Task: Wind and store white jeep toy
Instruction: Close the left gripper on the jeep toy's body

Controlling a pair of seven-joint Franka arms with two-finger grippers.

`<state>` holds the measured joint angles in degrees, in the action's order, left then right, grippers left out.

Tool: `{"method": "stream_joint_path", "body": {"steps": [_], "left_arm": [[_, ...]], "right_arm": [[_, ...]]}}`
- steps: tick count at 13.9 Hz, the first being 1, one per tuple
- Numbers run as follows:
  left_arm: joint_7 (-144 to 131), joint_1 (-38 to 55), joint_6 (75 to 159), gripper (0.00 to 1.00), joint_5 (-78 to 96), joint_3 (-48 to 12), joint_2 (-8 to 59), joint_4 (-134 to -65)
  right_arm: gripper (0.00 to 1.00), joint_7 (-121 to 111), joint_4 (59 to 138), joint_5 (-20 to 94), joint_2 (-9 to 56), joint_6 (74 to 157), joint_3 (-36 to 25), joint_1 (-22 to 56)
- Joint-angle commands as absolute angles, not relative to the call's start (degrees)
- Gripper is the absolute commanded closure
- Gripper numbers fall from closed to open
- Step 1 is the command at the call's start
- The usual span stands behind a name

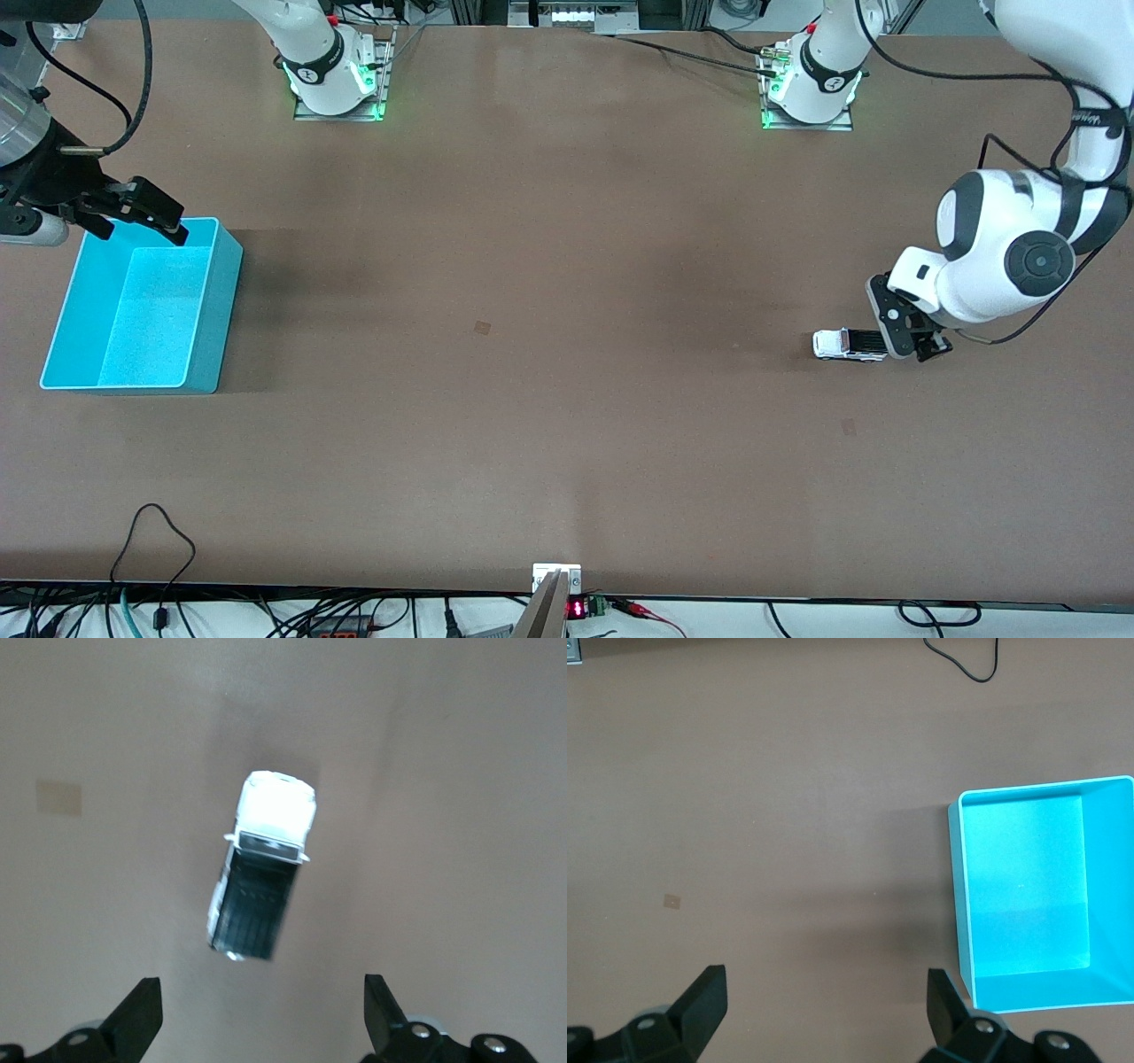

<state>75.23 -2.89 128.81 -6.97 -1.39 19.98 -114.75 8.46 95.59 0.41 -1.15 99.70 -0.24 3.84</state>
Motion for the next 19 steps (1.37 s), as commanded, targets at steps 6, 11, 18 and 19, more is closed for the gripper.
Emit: {"method": "stream_joint_path", "body": {"steps": [6, 11, 18, 19], "left_arm": [[83.9, -3.1, 142.6, 0.0, -8.0, -1.6, 24.4, -120.7], [84.5, -3.1, 146.2, 0.36, -8.0, -1.7, 26.3, -120.7], [86.0, -3.2, 145.8, 0.75, -8.0, -1.7, 26.4, -120.4], [86.0, -3.3, 145.7, 0.75, -8.0, -1.7, 26.7, -120.4]], "right_arm": [[0.0, 8.9, 96.6, -0.3, -2.4, 99.4, -0.2, 3.9], [0.0, 8.9, 96.6, -0.3, -2.5, 99.3, -0.2, 3.9], [0.0, 8.9, 96.6, -0.2, -2.5, 99.3, -0.2, 3.9], [0.0, 8.9, 96.6, -0.2, -2.5, 99.3, -0.2, 3.9]]}}
